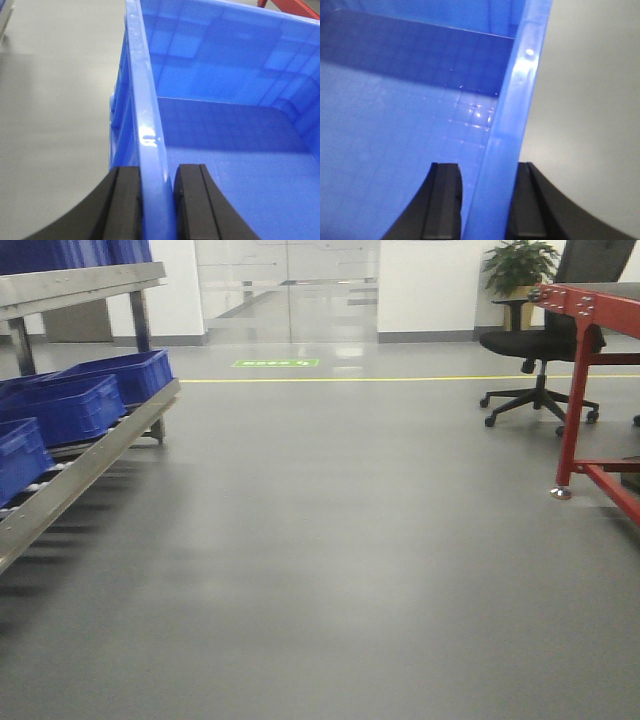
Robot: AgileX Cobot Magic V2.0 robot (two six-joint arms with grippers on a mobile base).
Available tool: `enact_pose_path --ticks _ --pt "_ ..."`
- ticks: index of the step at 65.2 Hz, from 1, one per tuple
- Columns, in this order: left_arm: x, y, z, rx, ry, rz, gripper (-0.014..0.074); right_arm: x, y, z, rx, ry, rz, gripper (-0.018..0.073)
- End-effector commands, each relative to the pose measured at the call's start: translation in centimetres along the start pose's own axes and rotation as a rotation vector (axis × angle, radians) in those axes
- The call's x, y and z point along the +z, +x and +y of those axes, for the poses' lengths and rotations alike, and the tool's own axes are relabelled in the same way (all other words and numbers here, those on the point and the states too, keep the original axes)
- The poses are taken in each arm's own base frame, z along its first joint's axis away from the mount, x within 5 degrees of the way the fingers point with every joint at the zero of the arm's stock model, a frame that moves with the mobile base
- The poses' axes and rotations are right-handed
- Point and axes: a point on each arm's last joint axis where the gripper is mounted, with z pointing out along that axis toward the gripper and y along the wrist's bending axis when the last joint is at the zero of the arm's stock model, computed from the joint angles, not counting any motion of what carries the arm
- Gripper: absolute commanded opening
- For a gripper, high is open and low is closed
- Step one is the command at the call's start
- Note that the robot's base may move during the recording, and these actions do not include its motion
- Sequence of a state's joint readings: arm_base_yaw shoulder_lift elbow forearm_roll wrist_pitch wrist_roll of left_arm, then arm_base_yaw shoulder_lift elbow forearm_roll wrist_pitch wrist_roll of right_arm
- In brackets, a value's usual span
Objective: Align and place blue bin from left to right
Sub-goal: 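Carry the blue bin with both grippers across the floor to another rack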
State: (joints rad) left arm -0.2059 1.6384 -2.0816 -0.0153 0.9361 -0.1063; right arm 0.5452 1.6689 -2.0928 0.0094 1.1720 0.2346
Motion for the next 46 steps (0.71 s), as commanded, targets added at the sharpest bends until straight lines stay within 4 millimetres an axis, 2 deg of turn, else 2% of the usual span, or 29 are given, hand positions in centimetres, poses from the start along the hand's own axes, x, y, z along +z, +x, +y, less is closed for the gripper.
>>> enact_pose_path --ticks 1,46 --pt "-1.70 -1.83 0.00 0.030 -0.003 -0.164 -0.0111 -1.76 -0.92 -0.21 -0.051 0.012 -0.104 -0.0151" --pt "-1.70 -1.83 0.00 0.030 -0.003 -0.164 -0.0111 -1.76 -0.92 -0.21 -0.051 0.012 -0.104 -0.0151"
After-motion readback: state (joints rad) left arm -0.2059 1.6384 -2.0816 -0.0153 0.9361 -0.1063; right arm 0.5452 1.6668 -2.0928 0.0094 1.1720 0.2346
